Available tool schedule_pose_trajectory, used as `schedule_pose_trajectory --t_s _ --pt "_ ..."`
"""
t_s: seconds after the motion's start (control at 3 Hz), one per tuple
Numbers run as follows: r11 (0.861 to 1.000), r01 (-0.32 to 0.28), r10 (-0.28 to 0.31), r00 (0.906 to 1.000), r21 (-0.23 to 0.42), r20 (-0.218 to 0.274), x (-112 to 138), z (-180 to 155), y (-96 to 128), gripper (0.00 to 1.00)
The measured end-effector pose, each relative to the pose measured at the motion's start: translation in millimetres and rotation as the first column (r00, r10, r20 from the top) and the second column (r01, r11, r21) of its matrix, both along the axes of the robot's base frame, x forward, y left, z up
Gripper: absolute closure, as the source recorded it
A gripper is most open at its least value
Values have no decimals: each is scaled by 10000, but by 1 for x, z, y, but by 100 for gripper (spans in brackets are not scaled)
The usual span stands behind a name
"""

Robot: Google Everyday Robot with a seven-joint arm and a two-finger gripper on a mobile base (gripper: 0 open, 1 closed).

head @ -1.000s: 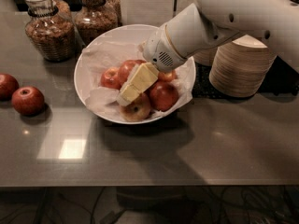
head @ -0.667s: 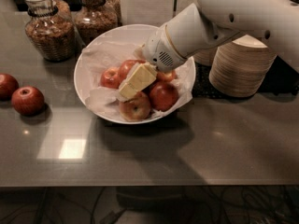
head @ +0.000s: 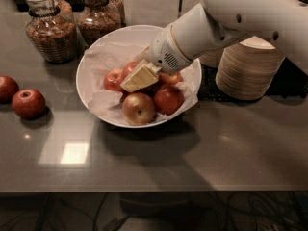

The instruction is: Pick apple from white bowl

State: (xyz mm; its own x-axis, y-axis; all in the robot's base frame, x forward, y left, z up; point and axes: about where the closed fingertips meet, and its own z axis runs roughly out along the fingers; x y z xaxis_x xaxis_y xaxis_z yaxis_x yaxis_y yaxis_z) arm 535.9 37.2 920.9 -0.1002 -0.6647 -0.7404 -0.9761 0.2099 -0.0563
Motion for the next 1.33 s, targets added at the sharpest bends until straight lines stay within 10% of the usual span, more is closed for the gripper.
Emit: schedule_pose_trajectory --t_s 0.67,1.33 --pt "10000 -1 1 10000 0 1 0 0 0 100" --pt "9998 -213 212 9995 32 218 2 14 6 100"
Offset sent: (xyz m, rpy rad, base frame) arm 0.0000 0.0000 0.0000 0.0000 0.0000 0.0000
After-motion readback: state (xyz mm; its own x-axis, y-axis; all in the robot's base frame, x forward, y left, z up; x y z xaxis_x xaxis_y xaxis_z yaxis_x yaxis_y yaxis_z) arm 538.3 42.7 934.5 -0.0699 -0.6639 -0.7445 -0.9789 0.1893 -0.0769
